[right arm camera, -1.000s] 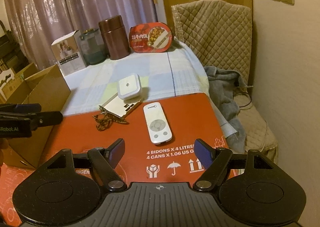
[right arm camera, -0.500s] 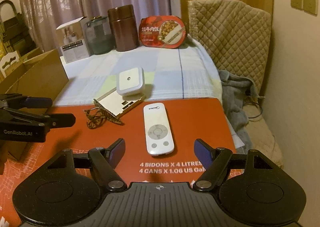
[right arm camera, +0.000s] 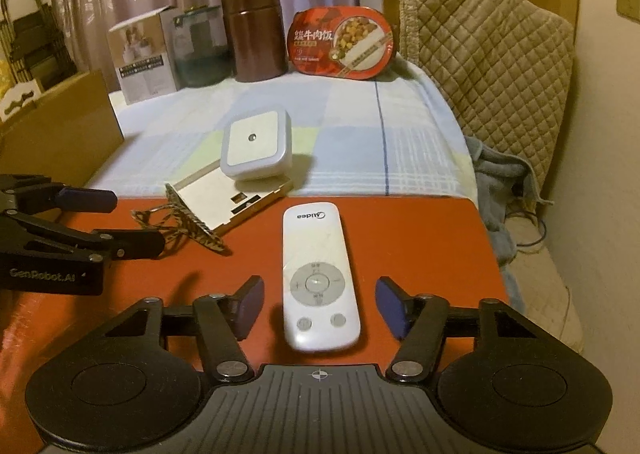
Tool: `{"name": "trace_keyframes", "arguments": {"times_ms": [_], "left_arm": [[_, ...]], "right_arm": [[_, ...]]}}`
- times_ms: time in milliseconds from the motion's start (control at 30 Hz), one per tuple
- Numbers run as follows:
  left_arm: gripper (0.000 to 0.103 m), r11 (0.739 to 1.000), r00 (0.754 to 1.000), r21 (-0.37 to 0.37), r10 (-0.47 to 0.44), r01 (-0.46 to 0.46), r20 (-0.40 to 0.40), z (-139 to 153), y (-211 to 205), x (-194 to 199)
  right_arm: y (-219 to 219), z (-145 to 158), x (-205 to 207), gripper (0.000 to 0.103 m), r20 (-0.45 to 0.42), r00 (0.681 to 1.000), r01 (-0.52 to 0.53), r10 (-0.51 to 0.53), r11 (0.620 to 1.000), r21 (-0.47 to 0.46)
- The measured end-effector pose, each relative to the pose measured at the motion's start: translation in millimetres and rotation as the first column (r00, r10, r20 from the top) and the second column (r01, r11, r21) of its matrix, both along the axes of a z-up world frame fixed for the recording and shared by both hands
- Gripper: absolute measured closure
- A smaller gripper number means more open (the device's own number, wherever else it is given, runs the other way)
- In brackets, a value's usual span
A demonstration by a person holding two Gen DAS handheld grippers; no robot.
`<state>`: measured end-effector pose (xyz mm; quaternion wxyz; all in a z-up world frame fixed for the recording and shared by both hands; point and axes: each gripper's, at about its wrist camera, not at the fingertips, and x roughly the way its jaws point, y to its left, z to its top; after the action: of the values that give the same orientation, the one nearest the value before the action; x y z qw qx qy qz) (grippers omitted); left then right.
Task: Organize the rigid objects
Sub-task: 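Grasp the white Midea remote with the right tool while the left tool grasps the striped hair clip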
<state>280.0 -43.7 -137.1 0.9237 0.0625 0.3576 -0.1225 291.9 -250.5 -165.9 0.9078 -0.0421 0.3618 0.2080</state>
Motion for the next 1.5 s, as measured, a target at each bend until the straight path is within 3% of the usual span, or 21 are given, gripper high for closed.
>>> {"name": "trace_keyframes", "arguments": {"times_ms": [533, 767, 1100, 1500], "left_arm": [[0.038, 1.0, 1.0, -0.006, -0.023, 0.023, 0.011, -16, 0, 11], [0.049, 0.999, 0.999, -0.007, -0.049, 0.049, 0.02, -17, -3, 15], [0.077, 0.999, 0.999, -0.002, -0.053, 0.053, 0.009, -21, -4, 17], [0.077, 0.999, 0.997, -0.054, 0.0, -0.004, -0.072, -11, 6, -17]], "right_arm": [[11, -17, -5, 0.065, 0.121, 0.992, -0.014, 0.018, 0.999, -0.039], [12, -16, -5, 0.066, 0.107, 0.994, -0.001, 0.006, 0.999, -0.046], [6, -12, -12, 0.066, 0.082, 0.996, 0.047, -0.046, 0.999, -0.006], [-1, 0, -32, 0.066, 0.002, 0.995, 0.097, -0.097, 0.993, 0.06]]}}
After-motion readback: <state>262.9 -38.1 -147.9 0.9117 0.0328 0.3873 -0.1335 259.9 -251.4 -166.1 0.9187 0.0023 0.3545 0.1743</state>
